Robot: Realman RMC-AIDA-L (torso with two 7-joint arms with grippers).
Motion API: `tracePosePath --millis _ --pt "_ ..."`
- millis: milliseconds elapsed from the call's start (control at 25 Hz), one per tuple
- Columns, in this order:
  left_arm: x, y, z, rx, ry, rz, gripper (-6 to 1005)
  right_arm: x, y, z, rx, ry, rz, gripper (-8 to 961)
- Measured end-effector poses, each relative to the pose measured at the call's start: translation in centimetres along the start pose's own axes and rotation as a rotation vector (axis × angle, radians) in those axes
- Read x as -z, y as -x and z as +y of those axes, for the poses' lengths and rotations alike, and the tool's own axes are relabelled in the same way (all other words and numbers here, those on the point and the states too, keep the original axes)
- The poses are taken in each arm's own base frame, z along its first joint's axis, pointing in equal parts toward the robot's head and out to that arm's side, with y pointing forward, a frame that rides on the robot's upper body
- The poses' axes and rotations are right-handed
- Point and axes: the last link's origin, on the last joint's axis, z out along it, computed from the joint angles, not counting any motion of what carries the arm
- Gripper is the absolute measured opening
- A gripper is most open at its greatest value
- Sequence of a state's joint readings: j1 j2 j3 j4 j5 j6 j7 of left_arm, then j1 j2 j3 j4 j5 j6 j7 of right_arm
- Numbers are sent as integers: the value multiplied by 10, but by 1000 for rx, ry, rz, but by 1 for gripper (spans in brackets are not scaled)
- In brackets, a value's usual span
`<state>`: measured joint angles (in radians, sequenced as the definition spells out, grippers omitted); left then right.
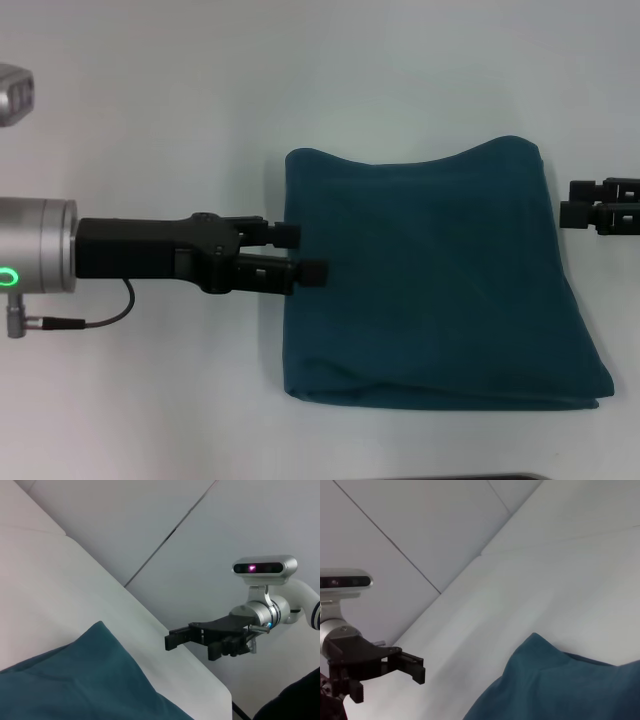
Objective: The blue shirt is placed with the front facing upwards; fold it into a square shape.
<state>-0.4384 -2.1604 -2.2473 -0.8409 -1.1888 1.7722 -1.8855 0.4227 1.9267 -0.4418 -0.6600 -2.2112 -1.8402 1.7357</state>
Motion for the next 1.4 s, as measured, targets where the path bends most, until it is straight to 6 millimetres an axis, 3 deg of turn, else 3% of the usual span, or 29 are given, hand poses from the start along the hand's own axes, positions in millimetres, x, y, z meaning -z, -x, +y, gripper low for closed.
tracePosePath --millis 440,1400 --pt "-12 5 -9 -52 -14 8 919 -6 5 4 122 35 1 927" --pt "-7 14 -14 -120 -40 64 919 -27 18 7 257 60 60 916"
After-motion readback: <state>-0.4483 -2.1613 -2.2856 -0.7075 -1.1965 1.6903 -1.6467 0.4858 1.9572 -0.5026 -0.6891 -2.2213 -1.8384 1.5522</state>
